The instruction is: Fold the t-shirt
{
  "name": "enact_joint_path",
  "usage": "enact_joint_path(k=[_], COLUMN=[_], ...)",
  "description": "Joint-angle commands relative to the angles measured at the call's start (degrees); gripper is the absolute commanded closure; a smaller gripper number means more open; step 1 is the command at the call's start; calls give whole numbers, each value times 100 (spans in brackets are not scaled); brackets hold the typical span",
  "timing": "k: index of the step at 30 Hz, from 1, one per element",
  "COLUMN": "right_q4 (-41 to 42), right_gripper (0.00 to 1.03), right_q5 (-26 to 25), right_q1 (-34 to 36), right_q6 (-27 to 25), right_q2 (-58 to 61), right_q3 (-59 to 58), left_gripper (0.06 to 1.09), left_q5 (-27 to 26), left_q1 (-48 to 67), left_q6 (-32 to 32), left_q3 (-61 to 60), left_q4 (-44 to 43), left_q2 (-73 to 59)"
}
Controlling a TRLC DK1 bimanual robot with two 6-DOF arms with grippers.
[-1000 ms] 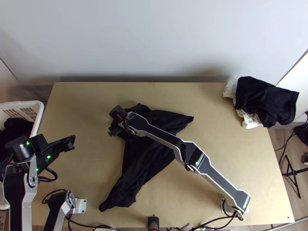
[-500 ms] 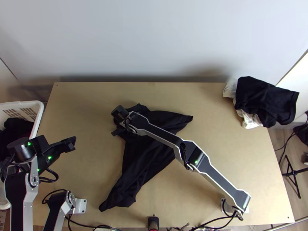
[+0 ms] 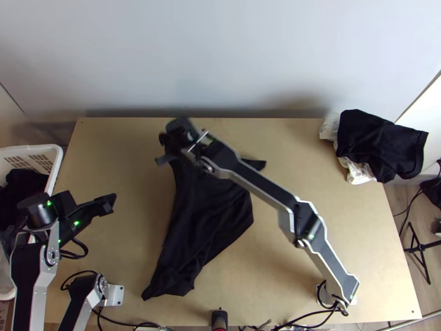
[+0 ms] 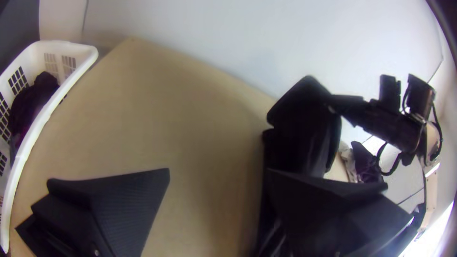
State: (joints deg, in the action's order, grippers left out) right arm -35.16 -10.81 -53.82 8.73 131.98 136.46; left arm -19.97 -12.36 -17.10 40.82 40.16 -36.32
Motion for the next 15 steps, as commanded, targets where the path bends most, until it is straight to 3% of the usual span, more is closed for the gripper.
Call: enact_joint_path(k=[1,7,11,15], right_q4=[9,211,273,264], right_gripper=[100,100,100,100], right_q5=[-53,-264,-308,-361], right_q1=[100,293,337,337], right_q6=[32,6,-47,-47], right_q2=[-797,-1280,-1456,-1535], right_q3=[-85,-85,-85,-94], left_gripper=[11,11,11,11], left_q5=[-7,98,634,634], left_q1=[436,1500,2765,3758], left_q6=[-329,-513,-777,-1120], left_q3=[84,75,-30,-162], left_q4=[-246,-360,-852,-1336], left_q2=[-165,-280,-851,-1440])
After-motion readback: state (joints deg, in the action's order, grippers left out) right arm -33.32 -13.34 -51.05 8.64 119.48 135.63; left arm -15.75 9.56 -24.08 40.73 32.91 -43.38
